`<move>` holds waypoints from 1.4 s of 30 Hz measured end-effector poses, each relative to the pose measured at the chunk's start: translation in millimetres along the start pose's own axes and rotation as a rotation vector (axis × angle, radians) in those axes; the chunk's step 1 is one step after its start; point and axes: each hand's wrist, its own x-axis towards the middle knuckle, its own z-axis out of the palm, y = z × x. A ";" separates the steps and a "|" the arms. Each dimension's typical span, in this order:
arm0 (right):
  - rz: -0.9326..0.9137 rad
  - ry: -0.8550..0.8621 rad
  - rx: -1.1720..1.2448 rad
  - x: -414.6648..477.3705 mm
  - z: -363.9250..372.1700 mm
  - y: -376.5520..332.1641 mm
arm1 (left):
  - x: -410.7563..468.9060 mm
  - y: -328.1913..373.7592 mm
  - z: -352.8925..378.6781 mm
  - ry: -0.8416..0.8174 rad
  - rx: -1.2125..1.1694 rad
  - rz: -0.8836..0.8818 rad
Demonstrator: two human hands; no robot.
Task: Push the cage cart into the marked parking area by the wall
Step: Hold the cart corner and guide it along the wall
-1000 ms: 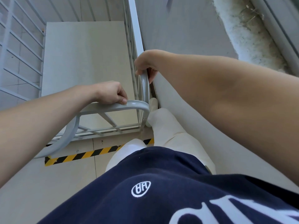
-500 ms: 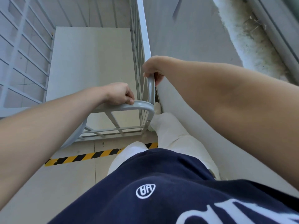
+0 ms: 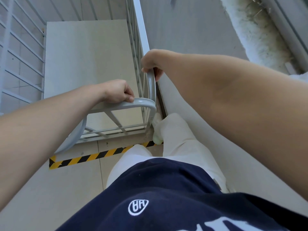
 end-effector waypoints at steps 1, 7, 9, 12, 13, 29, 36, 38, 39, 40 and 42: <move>0.009 0.001 0.008 1.8 -0.7 -0.2 | -0.1 0.2 0.1 -0.003 -0.004 -0.002; 0.010 -0.016 0.035 5.9 -3.3 -0.9 | -2.1 2.9 -1.2 -0.017 -0.008 -0.029; -0.006 -0.005 0.043 5.0 -5.4 0.2 | -2.2 3.0 -1.6 -0.023 -0.016 -0.030; -0.004 -0.033 0.059 9.7 -8.7 0.9 | -2.8 4.1 -1.8 -0.017 -0.024 -0.033; -0.010 -0.041 0.054 11.1 -9.6 1.1 | -2.2 4.8 -2.0 -0.016 -0.025 -0.034; -0.039 -0.091 0.043 10.8 -20.3 6.8 | 3.6 15.2 -11.1 -0.103 0.003 -0.076; -0.048 -0.014 0.189 2.4 -12.0 11.9 | 3.9 16.2 -8.6 -0.091 0.025 -0.051; -0.038 0.032 0.278 -1.6 -6.8 15.2 | 3.6 17.5 -10.6 -0.100 0.023 -0.051; -0.032 0.038 0.319 -3.5 -6.5 16.0 | 3.4 17.9 -11.5 -0.107 0.022 -0.051; -0.041 0.048 0.333 -3.4 -6.1 16.1 | 3.1 18.0 -11.9 -0.115 0.022 -0.048; -0.076 0.064 0.369 0.9 -7.7 16.8 | 3.7 16.3 -11.6 -0.115 0.021 -0.040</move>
